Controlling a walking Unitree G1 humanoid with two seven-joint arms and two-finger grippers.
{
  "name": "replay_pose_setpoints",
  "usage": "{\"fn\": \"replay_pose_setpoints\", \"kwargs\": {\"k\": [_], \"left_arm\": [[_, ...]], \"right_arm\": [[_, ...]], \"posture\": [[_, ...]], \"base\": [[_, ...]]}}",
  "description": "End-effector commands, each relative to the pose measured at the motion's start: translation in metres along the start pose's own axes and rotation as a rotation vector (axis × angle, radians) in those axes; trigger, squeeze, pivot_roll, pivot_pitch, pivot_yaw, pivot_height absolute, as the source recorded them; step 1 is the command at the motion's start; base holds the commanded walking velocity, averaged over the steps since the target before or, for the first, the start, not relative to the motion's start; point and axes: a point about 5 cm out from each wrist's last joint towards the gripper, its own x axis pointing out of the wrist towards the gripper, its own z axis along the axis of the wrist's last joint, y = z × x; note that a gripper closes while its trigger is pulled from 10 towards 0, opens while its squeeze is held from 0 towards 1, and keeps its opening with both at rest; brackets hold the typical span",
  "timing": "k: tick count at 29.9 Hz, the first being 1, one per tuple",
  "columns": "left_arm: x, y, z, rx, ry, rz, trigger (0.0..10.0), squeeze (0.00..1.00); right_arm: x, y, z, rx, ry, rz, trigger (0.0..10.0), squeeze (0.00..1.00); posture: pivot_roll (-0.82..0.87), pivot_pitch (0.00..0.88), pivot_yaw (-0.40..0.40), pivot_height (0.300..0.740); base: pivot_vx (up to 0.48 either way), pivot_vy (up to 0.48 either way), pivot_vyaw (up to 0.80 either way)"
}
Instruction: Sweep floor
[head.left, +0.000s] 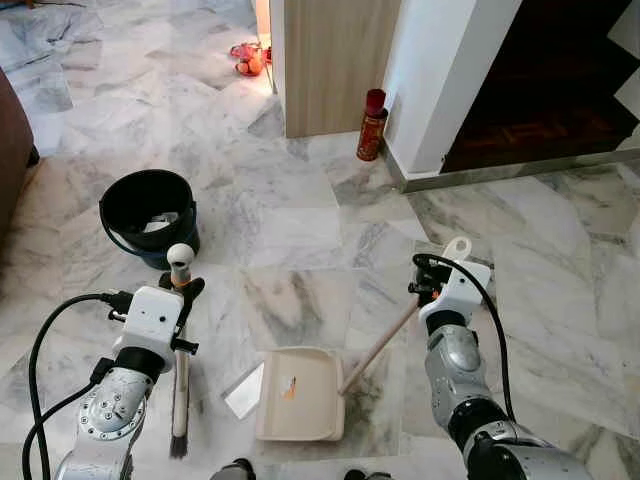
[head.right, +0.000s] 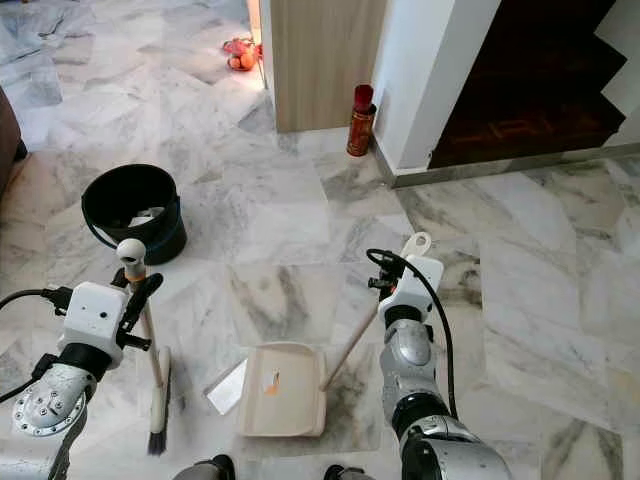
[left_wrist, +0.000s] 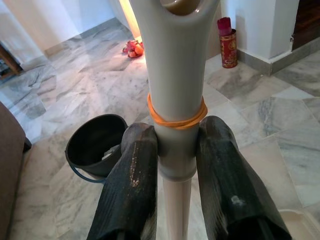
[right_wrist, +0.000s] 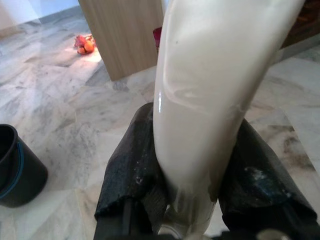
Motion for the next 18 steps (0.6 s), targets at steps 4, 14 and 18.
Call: {"fn": "replay_pose_setpoints", "kwargs": {"k": [4,14,18], "left_arm": [[0.000,0.006,0.012,0.017,-0.061,0.020,10.0,0.00],[-0.002,0.002,0.011,0.011,-0.053,-0.003,10.0,0.00],[-0.002,0.001,0.011,0.010,-0.049,-0.013,10.0,0.00]], "right_arm": [[0.000,-0.004,0.000,0.004,-0.001,-0.021,10.0,0.00],[-0.019,-0.017,-0.032,-0.073,0.161,-0.053,10.0,0.00],[-0.023,-0.018,-0.039,-0.090,0.205,-0.046,10.0,0.00]], "posture": [[0.21,0.198,-0.057,0.740],[0.22,0.203,-0.054,0.740],[0.22,0.201,-0.052,0.740]], "base": [[0.000,0.000,0.00],[0.000,0.000,0.00],[0.000,0.000,0.00]]}}
